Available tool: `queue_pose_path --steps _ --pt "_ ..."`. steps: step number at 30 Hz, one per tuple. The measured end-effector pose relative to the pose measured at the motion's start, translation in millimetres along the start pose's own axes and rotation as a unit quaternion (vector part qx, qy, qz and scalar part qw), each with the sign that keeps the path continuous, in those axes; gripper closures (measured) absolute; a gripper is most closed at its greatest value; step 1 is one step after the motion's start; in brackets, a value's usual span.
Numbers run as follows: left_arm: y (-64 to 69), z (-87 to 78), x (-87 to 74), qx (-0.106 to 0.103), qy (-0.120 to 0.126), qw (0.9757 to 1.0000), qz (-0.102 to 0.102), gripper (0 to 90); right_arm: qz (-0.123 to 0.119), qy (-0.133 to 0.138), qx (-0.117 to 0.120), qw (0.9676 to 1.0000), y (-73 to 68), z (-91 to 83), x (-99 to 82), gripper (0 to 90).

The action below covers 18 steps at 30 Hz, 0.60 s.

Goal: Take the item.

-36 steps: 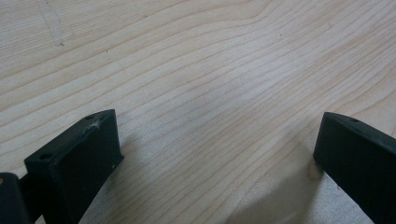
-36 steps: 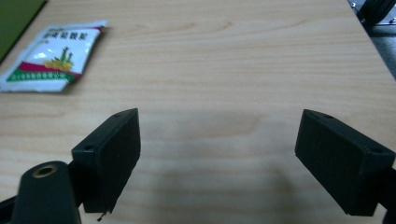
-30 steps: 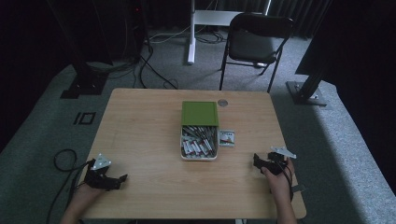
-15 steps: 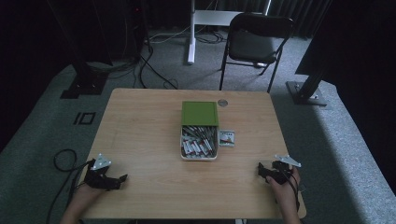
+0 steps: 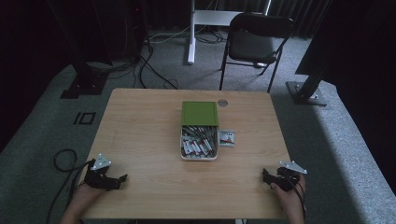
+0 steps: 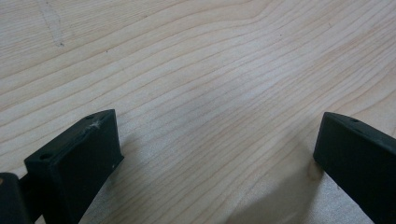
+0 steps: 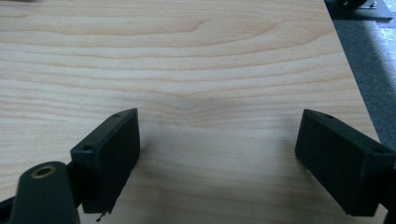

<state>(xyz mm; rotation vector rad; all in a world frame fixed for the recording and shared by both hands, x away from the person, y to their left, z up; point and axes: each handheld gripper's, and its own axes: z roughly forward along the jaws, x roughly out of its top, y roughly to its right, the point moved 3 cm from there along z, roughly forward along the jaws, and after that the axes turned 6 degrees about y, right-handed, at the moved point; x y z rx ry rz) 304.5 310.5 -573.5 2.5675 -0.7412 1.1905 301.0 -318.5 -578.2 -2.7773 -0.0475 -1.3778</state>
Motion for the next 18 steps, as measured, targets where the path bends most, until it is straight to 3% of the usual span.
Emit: queue_pose_path --steps 18 --pt "0.0 0.0 0.0 0.000 0.000 1.0000 0.000 1.4 -0.009 -0.002 0.008 0.9999 -0.3 -1.0 -1.2 12.5"
